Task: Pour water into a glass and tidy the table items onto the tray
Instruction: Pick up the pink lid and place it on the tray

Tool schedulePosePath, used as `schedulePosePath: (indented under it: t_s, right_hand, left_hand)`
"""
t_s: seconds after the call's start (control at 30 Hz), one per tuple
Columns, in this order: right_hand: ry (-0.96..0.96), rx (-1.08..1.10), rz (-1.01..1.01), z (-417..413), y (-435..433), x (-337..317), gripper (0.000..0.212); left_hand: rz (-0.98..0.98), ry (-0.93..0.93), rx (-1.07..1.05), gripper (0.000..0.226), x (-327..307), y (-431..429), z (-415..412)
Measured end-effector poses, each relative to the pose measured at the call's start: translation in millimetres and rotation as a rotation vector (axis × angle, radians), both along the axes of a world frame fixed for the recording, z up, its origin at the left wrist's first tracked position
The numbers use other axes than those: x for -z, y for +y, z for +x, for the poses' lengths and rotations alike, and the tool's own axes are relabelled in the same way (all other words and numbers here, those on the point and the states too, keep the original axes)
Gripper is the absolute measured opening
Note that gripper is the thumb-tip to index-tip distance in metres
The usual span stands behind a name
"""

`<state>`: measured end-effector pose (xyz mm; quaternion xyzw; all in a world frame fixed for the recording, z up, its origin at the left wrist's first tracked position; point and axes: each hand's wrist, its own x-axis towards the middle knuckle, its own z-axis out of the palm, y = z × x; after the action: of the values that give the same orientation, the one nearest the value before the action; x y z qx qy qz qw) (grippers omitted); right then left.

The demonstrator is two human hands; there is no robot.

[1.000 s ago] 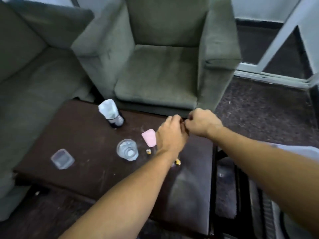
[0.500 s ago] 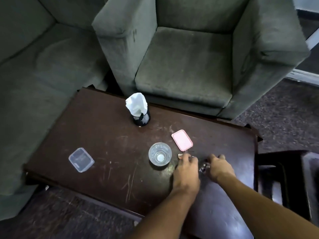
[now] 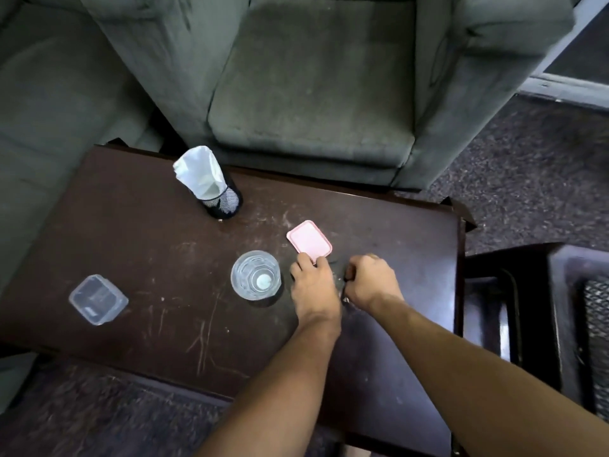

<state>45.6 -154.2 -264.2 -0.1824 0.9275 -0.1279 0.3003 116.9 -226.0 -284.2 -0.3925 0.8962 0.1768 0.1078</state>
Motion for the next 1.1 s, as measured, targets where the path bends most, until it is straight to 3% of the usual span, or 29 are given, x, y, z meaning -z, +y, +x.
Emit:
schedulePosePath:
  t_s: [0.17,0.27,0.37,0.47,0.63,0.8,1.1]
  right_hand:
    - [-0.004,0.108,-0.124,-7.8,2.4,-14.7,0.016]
    - [0.011,0.148,-0.224,-5.0,-5.7,-33.2,0.009]
    - [0.046,0.188,-0.373,4.1,-39.8,-61.4,0.017]
    - [0.020,0.186,-0.482,22.9,-98.2,-86.9,0.011]
    - [-0.100,0.064,-0.601,91.9,-212.4,-98.3,0.009]
    - [-0.232,0.029,-0.584,171.5,-296.2,-77.2,0.011]
    - [-0.229,-0.079,-0.349,243.9,-348.4,-24.7,0.009]
  left_hand:
    - [0.054,0.027,-0.032,0.029,-15.6,12.8,4.1]
    - [0.064,0.298,-0.053,0.028,-42.4,15.1,8.7]
    - [0.056,0.665,-0.067,0.030,-77.0,-15.2,21.6]
    - [-0.049,0.775,-0.110,0.031,-105.8,-77.8,45.2]
    - [-0.191,0.726,-0.275,0.030,-120.7,-180.7,110.9]
    - [-0.174,0.560,-0.552,0.028,-95.5,-260.9,187.0]
    - [0.111,0.348,-0.601,0.029,-45.2,-330.7,269.4]
